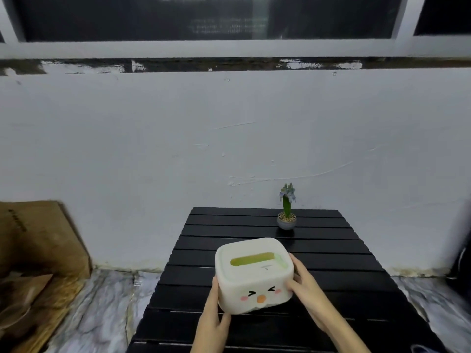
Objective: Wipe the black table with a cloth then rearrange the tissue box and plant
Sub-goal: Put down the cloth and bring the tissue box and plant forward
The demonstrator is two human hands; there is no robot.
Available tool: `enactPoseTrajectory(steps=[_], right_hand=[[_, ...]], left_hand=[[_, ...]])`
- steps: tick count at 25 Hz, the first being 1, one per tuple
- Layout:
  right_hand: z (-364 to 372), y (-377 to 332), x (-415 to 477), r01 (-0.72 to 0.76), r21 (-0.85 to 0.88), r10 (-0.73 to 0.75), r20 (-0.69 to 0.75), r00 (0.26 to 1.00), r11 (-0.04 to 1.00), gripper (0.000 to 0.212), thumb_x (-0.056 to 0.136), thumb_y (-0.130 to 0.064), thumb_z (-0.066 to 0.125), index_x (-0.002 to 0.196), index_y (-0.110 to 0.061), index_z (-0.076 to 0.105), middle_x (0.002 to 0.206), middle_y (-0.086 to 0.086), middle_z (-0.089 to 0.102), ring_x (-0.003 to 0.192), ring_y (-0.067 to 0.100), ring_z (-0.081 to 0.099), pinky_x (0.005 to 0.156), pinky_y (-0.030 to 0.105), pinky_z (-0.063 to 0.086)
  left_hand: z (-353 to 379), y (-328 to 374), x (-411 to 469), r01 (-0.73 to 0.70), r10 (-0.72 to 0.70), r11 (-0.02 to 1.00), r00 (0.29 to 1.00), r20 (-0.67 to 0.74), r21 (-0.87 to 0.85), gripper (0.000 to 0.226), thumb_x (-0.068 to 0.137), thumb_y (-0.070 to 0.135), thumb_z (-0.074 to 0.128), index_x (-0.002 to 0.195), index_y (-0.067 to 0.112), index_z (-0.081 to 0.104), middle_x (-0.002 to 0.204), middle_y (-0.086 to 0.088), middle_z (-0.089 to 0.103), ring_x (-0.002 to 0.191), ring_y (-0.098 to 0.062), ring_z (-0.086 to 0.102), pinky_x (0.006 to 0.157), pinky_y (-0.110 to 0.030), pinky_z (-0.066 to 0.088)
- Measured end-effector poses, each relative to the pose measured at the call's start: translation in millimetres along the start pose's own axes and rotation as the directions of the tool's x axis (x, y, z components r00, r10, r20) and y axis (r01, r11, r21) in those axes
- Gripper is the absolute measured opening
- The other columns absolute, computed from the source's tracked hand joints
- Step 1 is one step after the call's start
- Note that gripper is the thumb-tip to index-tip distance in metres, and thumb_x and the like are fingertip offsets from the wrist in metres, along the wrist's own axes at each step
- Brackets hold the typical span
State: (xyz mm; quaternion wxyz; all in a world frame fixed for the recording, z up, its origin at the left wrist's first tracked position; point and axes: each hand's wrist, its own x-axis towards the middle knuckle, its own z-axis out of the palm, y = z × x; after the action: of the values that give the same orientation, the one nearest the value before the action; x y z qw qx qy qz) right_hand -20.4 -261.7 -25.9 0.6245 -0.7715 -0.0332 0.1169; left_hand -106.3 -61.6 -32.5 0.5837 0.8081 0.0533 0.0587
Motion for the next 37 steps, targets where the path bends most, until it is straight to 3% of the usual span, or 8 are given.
enactPoseTrajectory(steps=[3, 8, 12, 17, 22, 27, 33, 37], right_hand=[[-6, -3, -6, 0.001, -0.011, -0.001, 0.047, 0.999, 1.000, 0.064, 0.088, -0.001, 0.049, 0.141, -0.029, 0.025, 0.135, -0.008, 0.046, 0.126, 0.009, 0.040, 0.101, 0.030, 0.040], [-36, -8, 19, -0.020, -0.141, 0.017, -0.019, 1.000, 0.990, 0.063, 0.089, -0.006, 0.047, 0.143, -0.025, 0.021, 0.153, -0.002, 0.021, 0.139, 0.014, 0.020, 0.112, 0.037, 0.021], [-53, -15, 75, -0.006, -0.333, -0.049, -0.157, 0.986, 0.943, 0.073, 0.086, -0.027, 0.060, 0.144, -0.019, 0.017, 0.154, 0.004, 0.018, 0.140, 0.022, 0.019, 0.113, 0.041, 0.021], [-51, -4, 155, -0.032, -0.466, -0.102, -0.259, 0.960, 0.884, 0.090, 0.079, -0.028, 0.069, 0.144, -0.007, 0.010, 0.155, 0.012, 0.013, 0.141, 0.027, 0.016, 0.113, 0.041, 0.021], [-44, 5, 216, -0.017, -0.463, -0.177, -0.371, 0.911, 0.886, 0.097, 0.074, -0.029, 0.074, 0.142, 0.000, 0.012, 0.150, 0.019, 0.021, 0.137, 0.031, 0.022, 0.113, 0.042, 0.023], [-43, 14, 236, -0.022, -0.494, -0.232, -0.447, 0.864, 0.869, 0.065, 0.072, -0.028, 0.075, 0.120, 0.003, 0.047, 0.127, 0.023, 0.050, 0.118, 0.035, 0.047, 0.096, 0.040, 0.041], [-61, 1, 160, -0.038, -0.509, -0.224, -0.443, 0.868, 0.860, 0.060, 0.074, -0.029, 0.074, 0.120, 0.001, 0.049, 0.125, 0.023, 0.055, 0.117, 0.034, 0.048, 0.095, 0.037, 0.040], [-74, 3, 74, -0.060, -0.476, -0.169, -0.424, 0.890, 0.877, 0.053, 0.074, -0.029, 0.074, 0.115, -0.002, 0.053, 0.118, 0.020, 0.060, 0.109, 0.033, 0.054, 0.085, 0.034, 0.042]], left_hand=[[-9, -3, 2, 0.022, -0.023, 0.999, 0.999, 0.027, 0.040, 0.070, 0.085, -0.001, 0.048, 0.141, 0.029, 0.018, 0.149, 0.009, 0.029, 0.136, -0.009, 0.028, 0.113, -0.029, 0.028], [-53, -25, 37, 0.049, -0.016, 0.983, 0.983, -0.183, 0.177, 0.062, 0.085, 0.000, 0.045, 0.137, 0.030, 0.028, 0.148, -0.002, 0.035, 0.132, -0.034, 0.037, 0.111, -0.043, 0.031], [-62, -51, 53, 0.118, -0.074, 0.931, 0.988, -0.138, 0.345, 0.063, 0.087, 0.009, 0.043, 0.142, 0.026, 0.017, 0.150, -0.006, 0.032, 0.136, -0.025, 0.033, 0.112, -0.038, 0.030], [-59, -69, 62, 0.114, -0.080, 0.889, 0.992, -0.095, 0.443, 0.059, 0.090, 0.019, 0.041, 0.142, 0.027, 0.014, 0.153, -0.006, 0.025, 0.142, -0.025, 0.017, 0.116, -0.040, 0.023], [-59, -70, 63, 0.106, -0.058, 0.899, 0.991, -0.123, 0.425, 0.056, 0.091, 0.018, 0.039, 0.141, 0.028, 0.018, 0.152, 0.001, 0.028, 0.141, -0.020, 0.022, 0.115, -0.040, 0.027], [-60, -71, 63, 0.091, -0.041, 0.913, 0.990, -0.132, 0.399, 0.054, 0.091, 0.017, 0.039, 0.140, 0.028, 0.021, 0.151, 0.004, 0.030, 0.141, -0.018, 0.023, 0.115, -0.038, 0.027], [-61, -65, 60, 0.095, -0.052, 0.919, 0.991, -0.123, 0.381, 0.052, 0.090, 0.015, 0.038, 0.139, 0.028, 0.024, 0.149, 0.001, 0.035, 0.140, -0.024, 0.025, 0.114, -0.043, 0.029], [-57, -57, 57, 0.119, -0.090, 0.893, 0.992, -0.087, 0.435, 0.052, 0.092, 0.017, 0.036, 0.140, 0.029, 0.021, 0.152, -0.006, 0.026, 0.142, -0.028, 0.014, 0.113, -0.044, 0.025]])
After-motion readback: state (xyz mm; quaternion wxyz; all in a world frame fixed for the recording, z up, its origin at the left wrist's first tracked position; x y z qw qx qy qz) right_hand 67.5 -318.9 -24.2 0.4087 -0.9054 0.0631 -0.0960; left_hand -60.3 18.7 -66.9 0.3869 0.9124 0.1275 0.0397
